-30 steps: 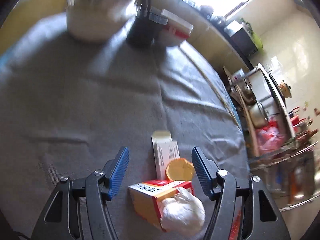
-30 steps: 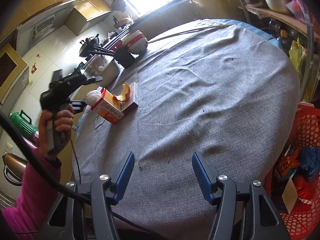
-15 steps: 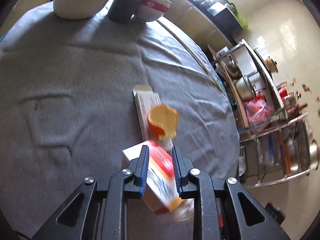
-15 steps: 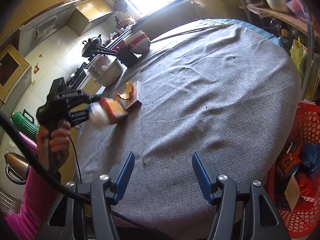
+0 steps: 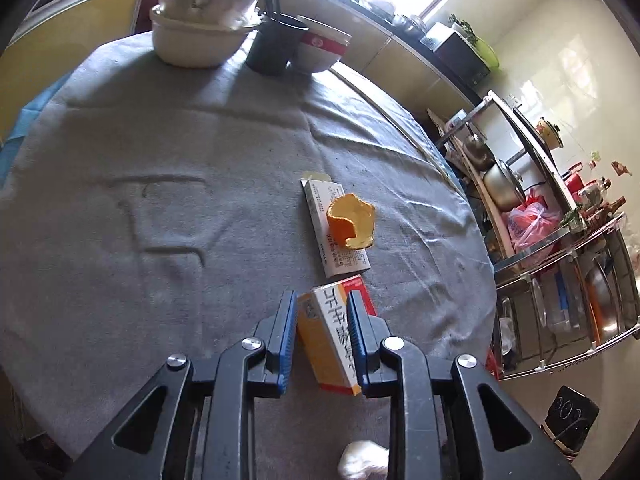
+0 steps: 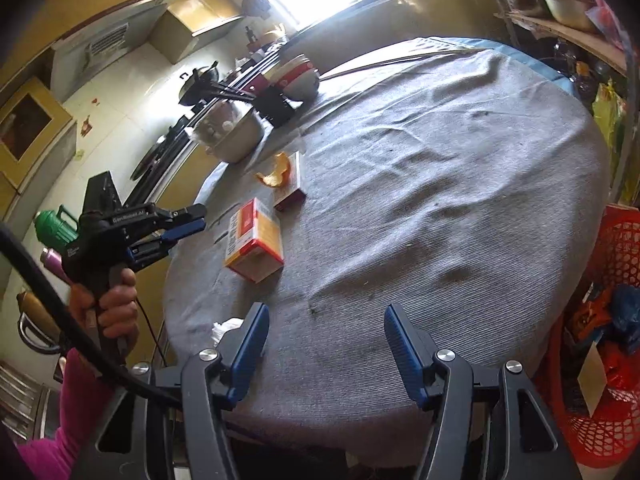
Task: Collect trash
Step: 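Grasp the red-and-white medicine box with the left tool, then set the medicine box down away from the tissue and open the left tool, then grasp the white tissue with the left tool while the right tool grasps the orange peel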
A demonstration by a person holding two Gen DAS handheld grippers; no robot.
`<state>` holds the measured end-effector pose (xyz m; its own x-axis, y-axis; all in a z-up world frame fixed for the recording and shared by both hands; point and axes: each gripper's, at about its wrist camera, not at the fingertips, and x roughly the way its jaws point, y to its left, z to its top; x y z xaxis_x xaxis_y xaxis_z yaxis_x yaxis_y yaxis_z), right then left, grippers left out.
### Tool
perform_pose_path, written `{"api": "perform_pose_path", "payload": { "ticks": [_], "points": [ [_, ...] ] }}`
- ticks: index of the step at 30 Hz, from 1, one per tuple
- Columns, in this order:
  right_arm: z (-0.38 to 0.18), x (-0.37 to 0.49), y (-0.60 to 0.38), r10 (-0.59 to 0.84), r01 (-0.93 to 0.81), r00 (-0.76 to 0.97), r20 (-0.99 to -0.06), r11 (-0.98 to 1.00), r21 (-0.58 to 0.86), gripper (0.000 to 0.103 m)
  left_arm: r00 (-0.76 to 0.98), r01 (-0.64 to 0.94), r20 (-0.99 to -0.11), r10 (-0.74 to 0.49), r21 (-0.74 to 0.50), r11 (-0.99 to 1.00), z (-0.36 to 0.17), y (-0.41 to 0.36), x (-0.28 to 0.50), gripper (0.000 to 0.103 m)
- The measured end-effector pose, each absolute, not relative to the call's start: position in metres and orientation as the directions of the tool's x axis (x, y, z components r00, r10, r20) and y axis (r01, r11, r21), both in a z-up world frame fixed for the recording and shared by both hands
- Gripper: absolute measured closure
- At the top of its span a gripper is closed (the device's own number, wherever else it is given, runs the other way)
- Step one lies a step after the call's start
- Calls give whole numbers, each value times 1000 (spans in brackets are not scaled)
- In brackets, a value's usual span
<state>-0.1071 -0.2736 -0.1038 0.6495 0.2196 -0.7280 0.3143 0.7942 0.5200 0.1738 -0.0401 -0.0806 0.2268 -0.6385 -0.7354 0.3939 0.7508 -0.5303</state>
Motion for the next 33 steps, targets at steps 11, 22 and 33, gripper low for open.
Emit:
{"api": "perform_pose_path", "payload": {
  "ticks": [11,22,33],
  "points": [
    [-108,-105,-272,208,329,646,-735,793,513,39,275,495,-751,-600,-424,759,-83,-16,98,45],
    [-90,-61,-271,232,225,679,-696,837,499,36,265,627,-765,-587,-327,707,-104,-51,41,40],
    [-85,66,-263,192,115,619,-762,937,329,30,298,626,-762,-575,-298,720,-123,-64,48,62]
  ]
}}
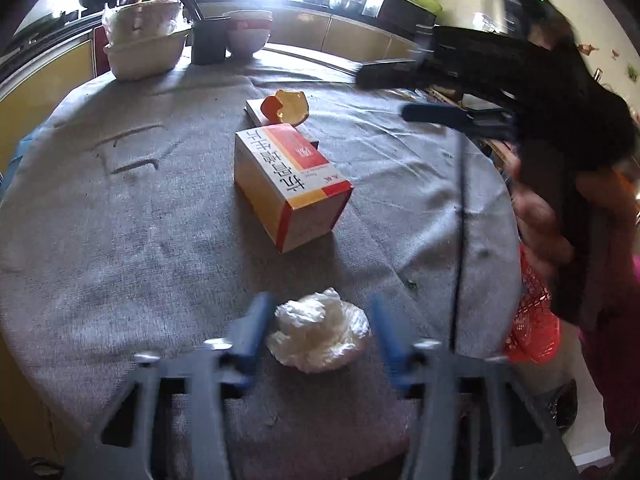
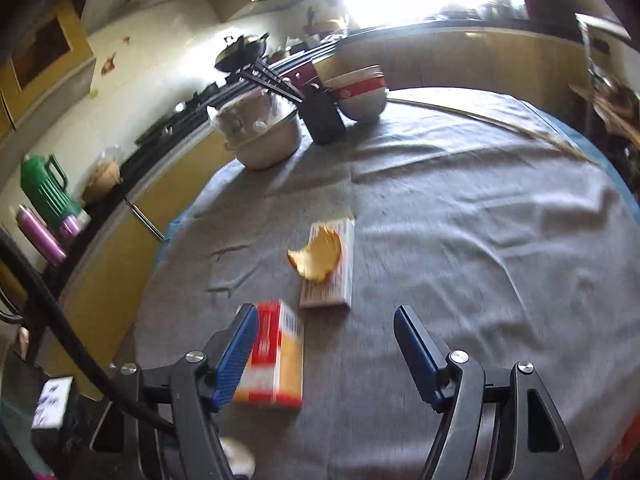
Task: Collect trash
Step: 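Grasp the white tissue with the left tool while the right tool grasps the orange peel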
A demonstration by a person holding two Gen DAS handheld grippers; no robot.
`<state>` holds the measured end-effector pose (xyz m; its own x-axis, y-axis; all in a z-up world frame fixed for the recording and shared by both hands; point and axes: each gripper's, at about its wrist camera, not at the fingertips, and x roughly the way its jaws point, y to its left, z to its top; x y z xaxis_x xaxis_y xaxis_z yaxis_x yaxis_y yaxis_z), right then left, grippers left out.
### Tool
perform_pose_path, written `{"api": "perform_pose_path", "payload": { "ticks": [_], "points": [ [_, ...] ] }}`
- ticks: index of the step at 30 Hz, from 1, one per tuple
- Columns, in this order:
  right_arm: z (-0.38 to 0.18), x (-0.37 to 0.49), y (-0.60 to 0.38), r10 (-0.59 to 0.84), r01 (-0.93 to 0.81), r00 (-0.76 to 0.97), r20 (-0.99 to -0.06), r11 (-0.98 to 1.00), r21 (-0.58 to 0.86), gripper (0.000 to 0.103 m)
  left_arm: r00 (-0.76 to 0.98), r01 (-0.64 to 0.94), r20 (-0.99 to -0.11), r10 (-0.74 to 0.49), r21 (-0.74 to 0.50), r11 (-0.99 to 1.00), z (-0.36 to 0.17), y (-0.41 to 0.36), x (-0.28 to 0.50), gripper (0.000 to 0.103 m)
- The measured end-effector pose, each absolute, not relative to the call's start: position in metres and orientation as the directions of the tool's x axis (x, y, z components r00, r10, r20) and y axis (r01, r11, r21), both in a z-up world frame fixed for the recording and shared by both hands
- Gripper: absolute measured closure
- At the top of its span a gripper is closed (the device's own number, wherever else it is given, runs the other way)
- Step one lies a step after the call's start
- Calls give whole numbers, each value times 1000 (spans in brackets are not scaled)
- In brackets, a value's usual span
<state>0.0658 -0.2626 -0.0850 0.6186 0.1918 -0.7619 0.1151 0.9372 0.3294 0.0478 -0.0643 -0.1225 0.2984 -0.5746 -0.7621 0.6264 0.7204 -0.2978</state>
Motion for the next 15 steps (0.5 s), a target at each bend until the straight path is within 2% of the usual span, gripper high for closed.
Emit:
{"api": "perform_pose_path", "payload": {
  "ticks": [1,4,8,15],
  "points": [
    [-87,75,-260,190,105,613,-767,942,317,29,295,626,-760,-579,-304,718,-123,-64,49,62],
    [-95,103,-249,187,70,581,-792,958,278,29,301,634,-748,-591,-306,710,-122,-60,48,79],
    [-110,133,-235,149,36,538,-830,979,199,29,297,624,-744,-599,-324,711,-122,-50,51,79],
    [-129,160,-228,140,49,494,-858,981,188,29,311,604,-734,-603,-337,722,-117,-38,53,79]
  ]
}}
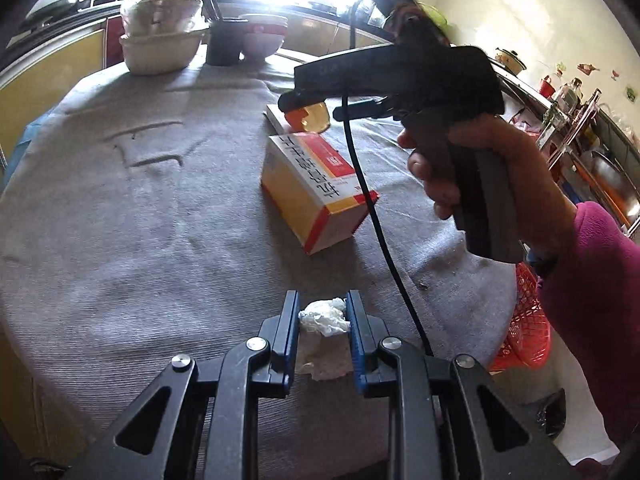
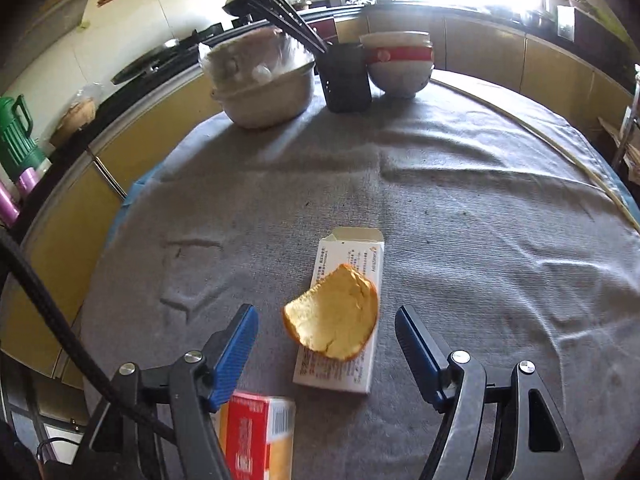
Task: Collect trash
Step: 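Grasp the white tissue with the left tool while the right tool grasps the orange peel, then carry the tissue and orange peel over to the red basket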
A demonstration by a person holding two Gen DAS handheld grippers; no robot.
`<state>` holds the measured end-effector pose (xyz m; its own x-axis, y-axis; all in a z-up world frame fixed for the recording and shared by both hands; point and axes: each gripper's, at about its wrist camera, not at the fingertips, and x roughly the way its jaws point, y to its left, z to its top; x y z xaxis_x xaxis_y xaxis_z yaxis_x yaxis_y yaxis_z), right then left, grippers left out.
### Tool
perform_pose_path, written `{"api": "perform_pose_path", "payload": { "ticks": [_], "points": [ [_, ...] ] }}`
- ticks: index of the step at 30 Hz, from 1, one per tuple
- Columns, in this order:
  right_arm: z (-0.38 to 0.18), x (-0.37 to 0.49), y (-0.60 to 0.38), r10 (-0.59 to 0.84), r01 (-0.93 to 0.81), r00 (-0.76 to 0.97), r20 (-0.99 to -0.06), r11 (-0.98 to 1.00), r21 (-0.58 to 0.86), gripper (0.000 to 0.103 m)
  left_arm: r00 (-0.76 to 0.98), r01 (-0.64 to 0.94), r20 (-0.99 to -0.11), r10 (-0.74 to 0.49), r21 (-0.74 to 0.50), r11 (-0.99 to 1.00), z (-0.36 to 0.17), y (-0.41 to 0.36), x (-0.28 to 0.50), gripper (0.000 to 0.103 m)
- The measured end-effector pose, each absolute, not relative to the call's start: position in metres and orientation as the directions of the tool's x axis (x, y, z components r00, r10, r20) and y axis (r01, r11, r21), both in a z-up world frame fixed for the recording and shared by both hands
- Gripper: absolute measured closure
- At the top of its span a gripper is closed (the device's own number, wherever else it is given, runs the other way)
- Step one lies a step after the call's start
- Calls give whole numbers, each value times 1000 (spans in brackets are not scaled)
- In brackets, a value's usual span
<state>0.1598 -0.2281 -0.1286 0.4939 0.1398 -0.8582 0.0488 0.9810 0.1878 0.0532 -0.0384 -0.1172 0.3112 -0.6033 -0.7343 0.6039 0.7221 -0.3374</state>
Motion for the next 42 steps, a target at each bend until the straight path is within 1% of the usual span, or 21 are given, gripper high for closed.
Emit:
{"api": "perform_pose_path", "payload": {
  "ticks": [5,6,7,8,9,10,11,13,19,26,34,42],
  "points": [
    [-135,166,-217,72,58,497,-865,992,116,29,345,593,-726,-594,-322,738,-110,-32,58,79],
    [-135,166,-215,60,53,501,-863,994,100,32,353,591,-725,-592,-317,741,-108,-31,59,79],
    [-136,167,-214,50,47,504,-862,995,86,47,362,590,-724,-587,-310,746,-107,-29,60,79],
    [-138,167,-213,43,40,499,-865,997,73,59,370,587,-724,-582,-303,751,-107,-28,60,79],
    [-138,167,-212,40,35,500,-865,997,66,59,377,584,-725,-577,-297,755,-106,-27,61,79],
    [-137,166,-212,34,36,511,-859,997,61,64,381,582,-724,-575,-295,757,-105,-26,61,79],
    [-135,164,-213,27,39,521,-853,998,56,67,385,580,-724,-572,-291,760,-105,-25,61,79],
    [-130,159,-217,43,47,536,-843,996,80,69,395,574,-726,-563,-284,769,-105,-22,62,79],
    [-114,130,-231,59,63,586,-808,991,118,70,416,560,-720,-556,-279,780,-98,-19,63,79],
    [-86,68,-250,102,88,656,-748,974,209,70,444,573,-714,-542,-238,784,-83,-27,53,79],
    [-62,-10,-253,129,82,704,-698,962,260,70,468,599,-706,-532,-189,778,-63,-42,31,79],
    [-52,-81,-257,122,92,735,-667,956,277,70,511,635,-706,-491,-75,769,-46,-68,5,79]
  ]
}}
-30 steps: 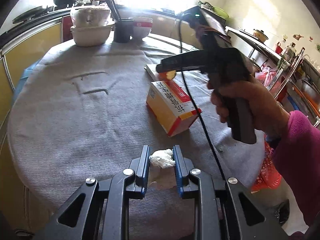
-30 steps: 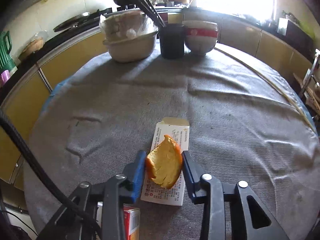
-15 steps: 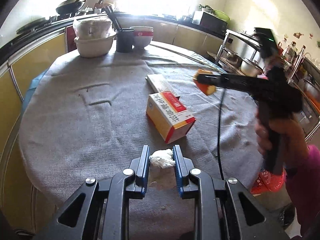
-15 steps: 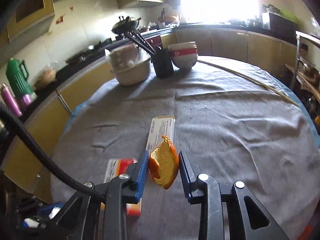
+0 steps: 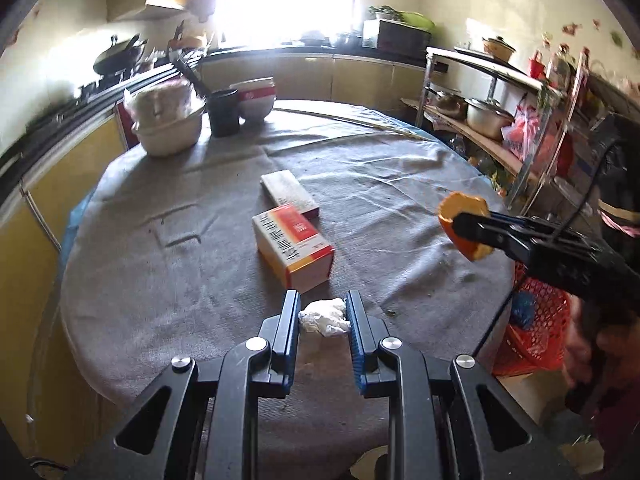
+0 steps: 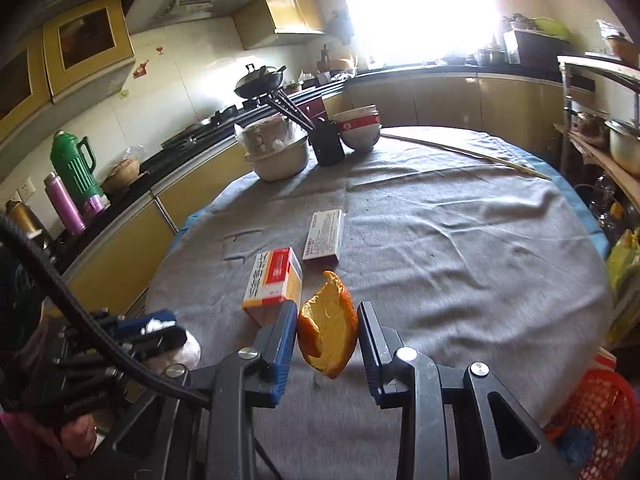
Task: Collect trash
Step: 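Carry the tissue and orange peel over to the red basket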
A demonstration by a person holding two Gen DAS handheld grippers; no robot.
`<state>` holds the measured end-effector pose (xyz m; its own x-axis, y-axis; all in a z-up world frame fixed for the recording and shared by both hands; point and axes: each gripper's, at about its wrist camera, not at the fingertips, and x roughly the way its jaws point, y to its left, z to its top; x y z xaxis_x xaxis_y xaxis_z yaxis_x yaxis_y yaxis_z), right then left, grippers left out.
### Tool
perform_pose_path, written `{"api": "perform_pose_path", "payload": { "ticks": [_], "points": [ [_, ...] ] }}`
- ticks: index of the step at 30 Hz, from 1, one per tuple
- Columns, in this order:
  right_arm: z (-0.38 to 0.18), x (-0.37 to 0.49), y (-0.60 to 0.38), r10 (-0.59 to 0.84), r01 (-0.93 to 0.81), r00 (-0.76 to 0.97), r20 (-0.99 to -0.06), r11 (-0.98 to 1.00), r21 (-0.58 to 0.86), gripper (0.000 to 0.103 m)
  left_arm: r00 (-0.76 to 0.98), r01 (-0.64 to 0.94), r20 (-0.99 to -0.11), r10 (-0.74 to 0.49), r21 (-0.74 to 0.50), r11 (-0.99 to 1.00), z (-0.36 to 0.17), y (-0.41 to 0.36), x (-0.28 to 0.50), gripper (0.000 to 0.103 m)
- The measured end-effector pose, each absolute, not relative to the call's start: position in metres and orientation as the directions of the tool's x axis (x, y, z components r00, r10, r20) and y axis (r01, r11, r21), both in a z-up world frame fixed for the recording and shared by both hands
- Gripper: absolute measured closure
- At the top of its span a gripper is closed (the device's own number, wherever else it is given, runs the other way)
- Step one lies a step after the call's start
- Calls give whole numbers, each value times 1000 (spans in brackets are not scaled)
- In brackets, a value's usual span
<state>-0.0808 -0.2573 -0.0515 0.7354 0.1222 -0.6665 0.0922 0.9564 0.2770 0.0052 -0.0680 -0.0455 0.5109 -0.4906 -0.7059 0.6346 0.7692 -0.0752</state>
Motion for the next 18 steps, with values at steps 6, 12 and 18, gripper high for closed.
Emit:
{"api": "perform_pose_path", "payload": {
  "ticks": [6,12,18],
  "points": [
    [-44,-115,-270,99,124,752,-651,950,287,70,544,648,-709,-450,15,761,-35,-88,-11,79],
    [-39,-140,-285,80,158,775,-627,936,316,70,572,655,-705,-420,84,751,-28,-105,-22,79],
    [-36,-159,-291,61,174,788,-613,933,316,70,579,668,-699,-419,112,736,-24,-119,-29,79]
  ]
}}
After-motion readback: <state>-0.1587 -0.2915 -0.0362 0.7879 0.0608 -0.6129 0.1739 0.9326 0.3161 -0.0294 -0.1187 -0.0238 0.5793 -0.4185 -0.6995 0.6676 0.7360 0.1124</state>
